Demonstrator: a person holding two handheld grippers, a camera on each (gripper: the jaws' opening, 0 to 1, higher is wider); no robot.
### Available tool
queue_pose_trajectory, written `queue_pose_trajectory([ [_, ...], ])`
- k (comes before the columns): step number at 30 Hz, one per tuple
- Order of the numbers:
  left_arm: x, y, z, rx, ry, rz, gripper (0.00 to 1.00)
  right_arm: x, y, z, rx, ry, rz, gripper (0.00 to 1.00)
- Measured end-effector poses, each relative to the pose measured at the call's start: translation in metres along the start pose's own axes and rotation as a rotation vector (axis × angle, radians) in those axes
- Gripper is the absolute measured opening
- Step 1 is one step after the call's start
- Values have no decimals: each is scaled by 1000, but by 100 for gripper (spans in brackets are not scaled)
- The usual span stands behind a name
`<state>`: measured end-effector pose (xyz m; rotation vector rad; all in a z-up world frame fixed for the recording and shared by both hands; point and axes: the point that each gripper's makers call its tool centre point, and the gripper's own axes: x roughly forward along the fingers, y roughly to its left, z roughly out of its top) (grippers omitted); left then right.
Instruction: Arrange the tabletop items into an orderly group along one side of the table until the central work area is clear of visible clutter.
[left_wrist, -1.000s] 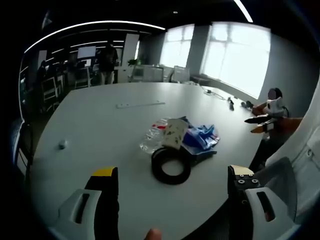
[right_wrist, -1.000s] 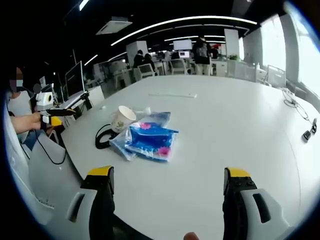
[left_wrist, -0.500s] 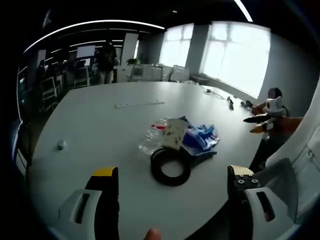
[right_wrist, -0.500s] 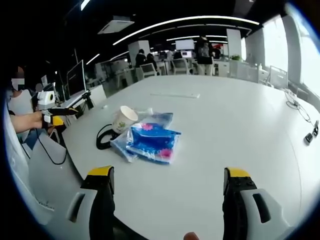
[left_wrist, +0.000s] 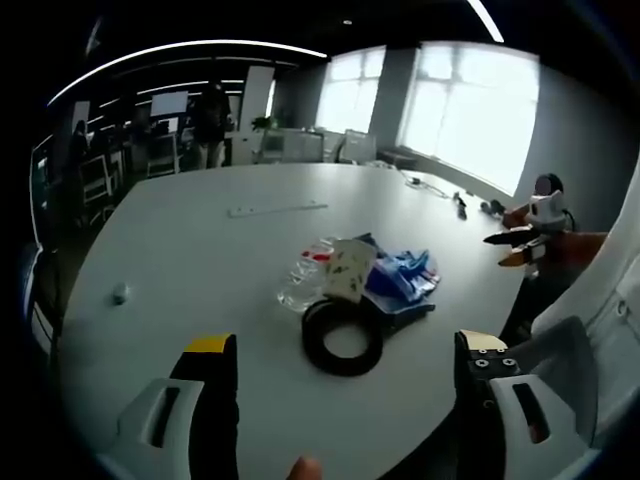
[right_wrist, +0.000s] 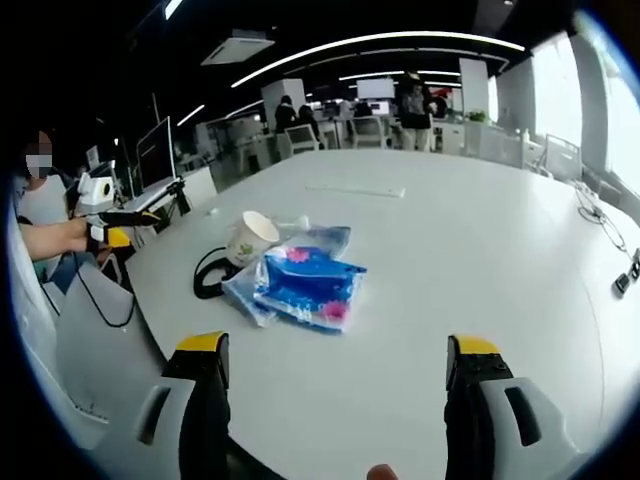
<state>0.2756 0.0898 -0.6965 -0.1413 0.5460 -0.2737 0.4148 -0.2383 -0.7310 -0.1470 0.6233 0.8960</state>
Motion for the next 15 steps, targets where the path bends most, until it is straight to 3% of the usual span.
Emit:
queue_pose_trajectory([
  [15, 3, 2, 1, 2, 6, -2, 86, 11, 8, 6, -24, 4, 30, 88],
])
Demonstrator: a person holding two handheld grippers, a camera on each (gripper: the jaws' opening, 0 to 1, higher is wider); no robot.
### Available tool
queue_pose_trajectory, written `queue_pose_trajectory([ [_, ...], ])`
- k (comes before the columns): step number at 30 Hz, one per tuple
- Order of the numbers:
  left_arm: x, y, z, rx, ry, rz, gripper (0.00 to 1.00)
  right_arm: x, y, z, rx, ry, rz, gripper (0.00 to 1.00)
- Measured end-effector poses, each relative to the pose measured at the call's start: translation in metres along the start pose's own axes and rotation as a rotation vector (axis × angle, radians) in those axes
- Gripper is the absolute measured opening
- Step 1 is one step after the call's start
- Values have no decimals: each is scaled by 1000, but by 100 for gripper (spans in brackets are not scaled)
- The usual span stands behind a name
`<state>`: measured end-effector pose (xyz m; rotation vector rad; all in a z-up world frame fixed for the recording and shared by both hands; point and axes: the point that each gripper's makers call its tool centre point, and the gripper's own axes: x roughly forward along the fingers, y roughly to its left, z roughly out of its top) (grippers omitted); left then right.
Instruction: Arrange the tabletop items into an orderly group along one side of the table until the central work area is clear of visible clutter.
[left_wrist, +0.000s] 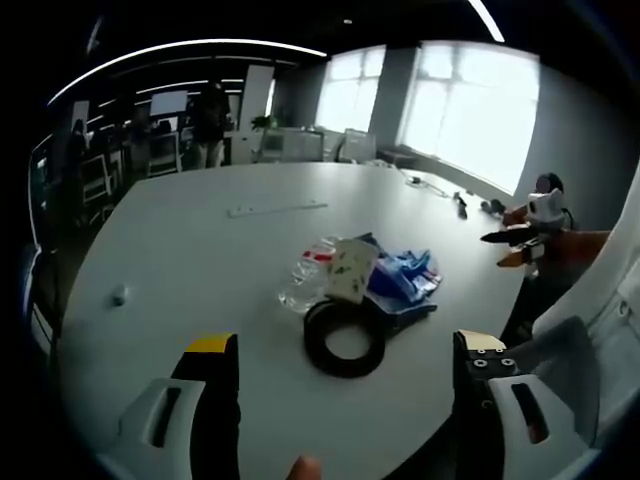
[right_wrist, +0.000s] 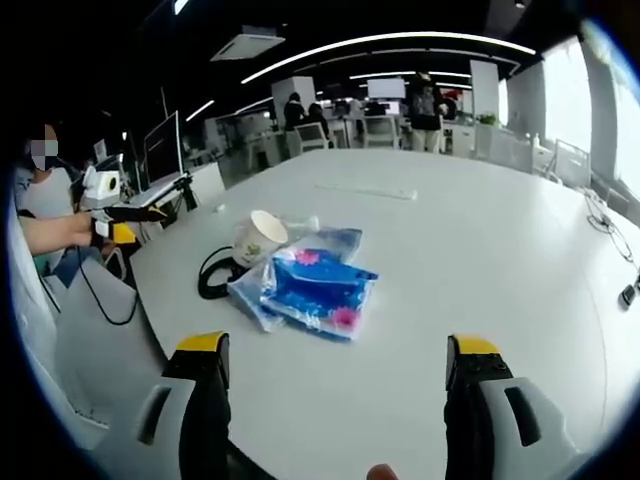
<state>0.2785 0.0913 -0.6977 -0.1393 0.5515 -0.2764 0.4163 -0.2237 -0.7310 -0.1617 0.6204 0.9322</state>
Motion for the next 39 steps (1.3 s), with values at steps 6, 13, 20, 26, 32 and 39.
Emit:
queue_pose_trajectory([
  [6, 4, 0, 2, 3, 0, -5, 85, 5, 6, 0, -15, 12, 17, 87],
  [13, 8, 0, 4, 4, 1, -14, 85, 10, 10, 2, -24, 19, 34, 87],
  [20, 11, 0, 4, 9, 10, -23, 85, 14, 11, 6, -34, 20, 44, 87],
  [26, 14, 1, 6, 14, 13, -27, 85, 17, 13, 8, -42, 24, 53, 87],
  [32, 18, 2, 6, 18, 21, -34, 85, 20, 14, 9, -48, 30, 59, 87],
  [39, 21, 2, 6, 22, 26, -41, 84, 22, 16, 9, -52, 37, 66, 86],
])
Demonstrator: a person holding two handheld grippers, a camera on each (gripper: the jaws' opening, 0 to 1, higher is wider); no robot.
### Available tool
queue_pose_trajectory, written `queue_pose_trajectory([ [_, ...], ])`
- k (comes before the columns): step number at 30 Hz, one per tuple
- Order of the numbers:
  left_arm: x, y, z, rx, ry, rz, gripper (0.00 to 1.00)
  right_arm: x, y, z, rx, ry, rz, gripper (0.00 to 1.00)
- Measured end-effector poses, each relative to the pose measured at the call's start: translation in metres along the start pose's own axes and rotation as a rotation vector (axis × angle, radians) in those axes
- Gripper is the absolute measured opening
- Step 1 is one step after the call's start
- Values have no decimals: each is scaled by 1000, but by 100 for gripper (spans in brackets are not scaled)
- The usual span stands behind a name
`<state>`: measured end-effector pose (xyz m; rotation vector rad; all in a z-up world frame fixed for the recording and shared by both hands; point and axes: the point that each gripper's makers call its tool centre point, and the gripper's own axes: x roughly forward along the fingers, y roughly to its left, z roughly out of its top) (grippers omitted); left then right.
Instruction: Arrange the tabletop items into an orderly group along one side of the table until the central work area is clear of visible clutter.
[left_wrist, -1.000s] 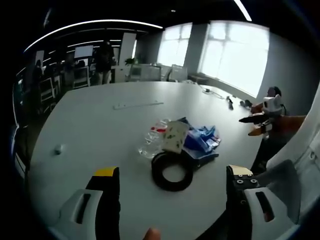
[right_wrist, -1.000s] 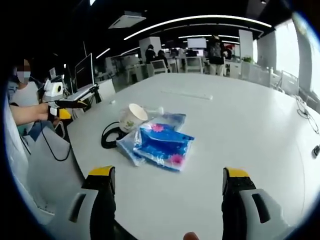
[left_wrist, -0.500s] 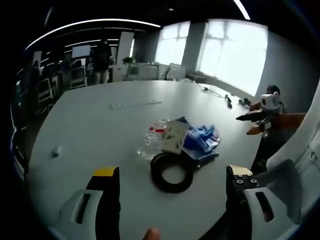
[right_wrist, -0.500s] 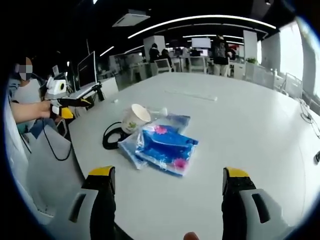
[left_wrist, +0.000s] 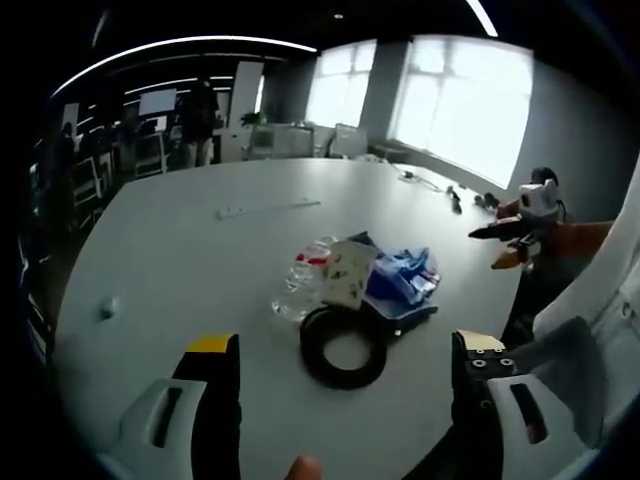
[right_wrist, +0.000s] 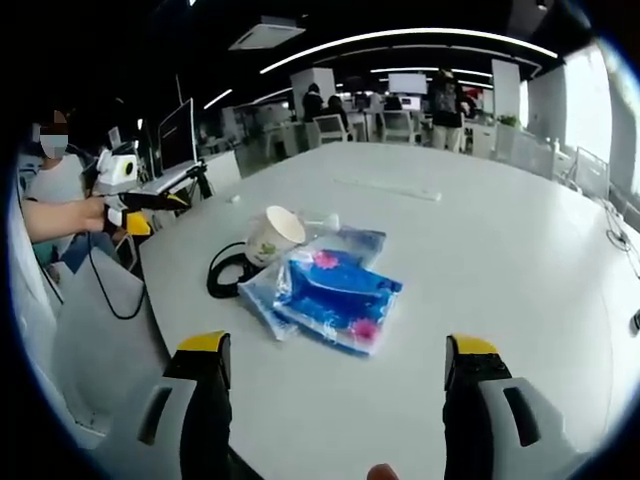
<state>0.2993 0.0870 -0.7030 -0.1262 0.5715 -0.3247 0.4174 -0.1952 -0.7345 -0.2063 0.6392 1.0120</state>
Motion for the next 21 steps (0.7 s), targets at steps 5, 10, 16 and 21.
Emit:
queue_pose_trajectory([
  [5, 2, 1, 1, -1, 1, -1, 84, 3, 2, 1, -9, 6, 6, 86],
  [10, 2, 3, 0, -2, 3, -3, 84, 6, 1, 1, -18, 16, 10, 86],
  [16, 1, 5, 0, -8, 4, 1, 84, 10, 0, 4, -23, 16, 13, 86],
  [21, 1, 6, 0, -5, 7, 0, 84, 13, -1, 7, -47, 28, 22, 86],
])
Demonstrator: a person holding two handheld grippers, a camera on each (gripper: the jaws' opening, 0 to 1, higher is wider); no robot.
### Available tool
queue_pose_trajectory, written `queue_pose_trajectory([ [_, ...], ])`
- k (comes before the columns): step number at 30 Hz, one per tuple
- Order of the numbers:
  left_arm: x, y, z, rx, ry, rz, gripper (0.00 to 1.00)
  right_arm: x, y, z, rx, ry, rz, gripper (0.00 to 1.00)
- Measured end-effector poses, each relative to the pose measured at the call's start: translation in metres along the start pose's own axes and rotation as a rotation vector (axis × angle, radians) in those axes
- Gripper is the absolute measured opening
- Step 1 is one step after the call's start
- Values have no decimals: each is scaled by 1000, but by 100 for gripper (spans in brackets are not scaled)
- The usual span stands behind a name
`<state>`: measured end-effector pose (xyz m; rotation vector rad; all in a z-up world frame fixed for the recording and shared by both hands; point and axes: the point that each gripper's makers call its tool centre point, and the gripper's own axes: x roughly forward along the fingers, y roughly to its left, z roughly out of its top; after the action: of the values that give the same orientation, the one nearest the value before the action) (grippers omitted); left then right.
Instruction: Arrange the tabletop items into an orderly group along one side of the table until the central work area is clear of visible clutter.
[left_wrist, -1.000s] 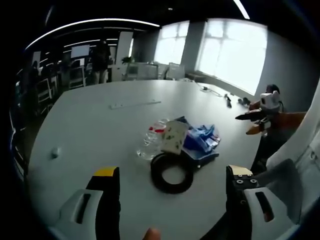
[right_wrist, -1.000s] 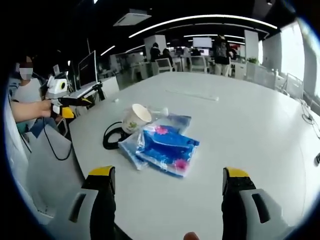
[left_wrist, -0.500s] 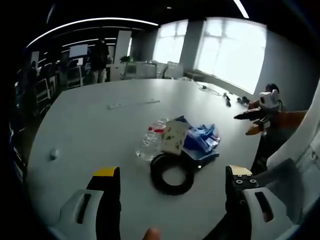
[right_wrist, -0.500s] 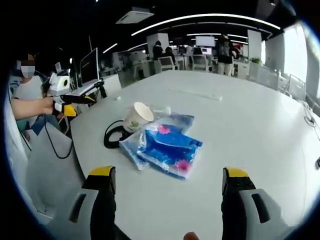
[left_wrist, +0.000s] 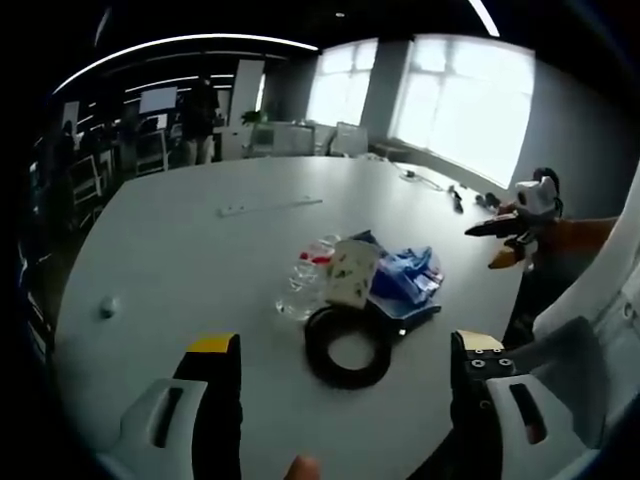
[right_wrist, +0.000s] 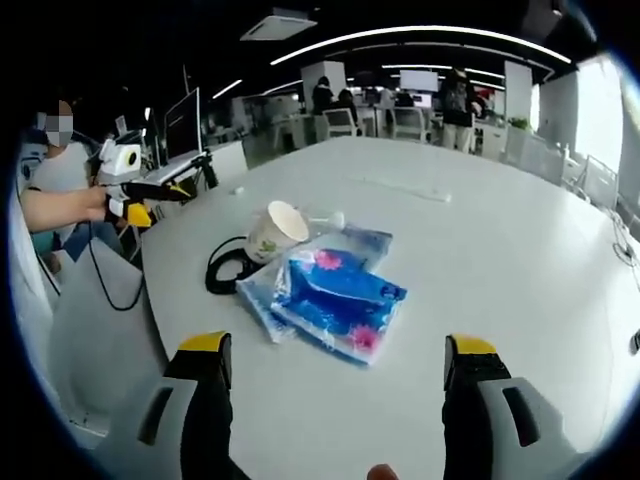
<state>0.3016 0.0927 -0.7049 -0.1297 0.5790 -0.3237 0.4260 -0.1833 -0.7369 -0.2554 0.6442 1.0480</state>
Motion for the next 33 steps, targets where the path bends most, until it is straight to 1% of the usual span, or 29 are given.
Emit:
queue_pose_trajectory([
  [14, 5, 3, 1, 7, 10, -6, 83, 6, -2, 8, -18, 4, 8, 85],
  [20, 10, 2, 3, 9, 11, -14, 83, 13, 2, 10, -23, 9, 23, 84],
  [33, 18, 6, 7, 22, 19, -25, 83, 26, 9, 21, -40, 12, 53, 83],
])
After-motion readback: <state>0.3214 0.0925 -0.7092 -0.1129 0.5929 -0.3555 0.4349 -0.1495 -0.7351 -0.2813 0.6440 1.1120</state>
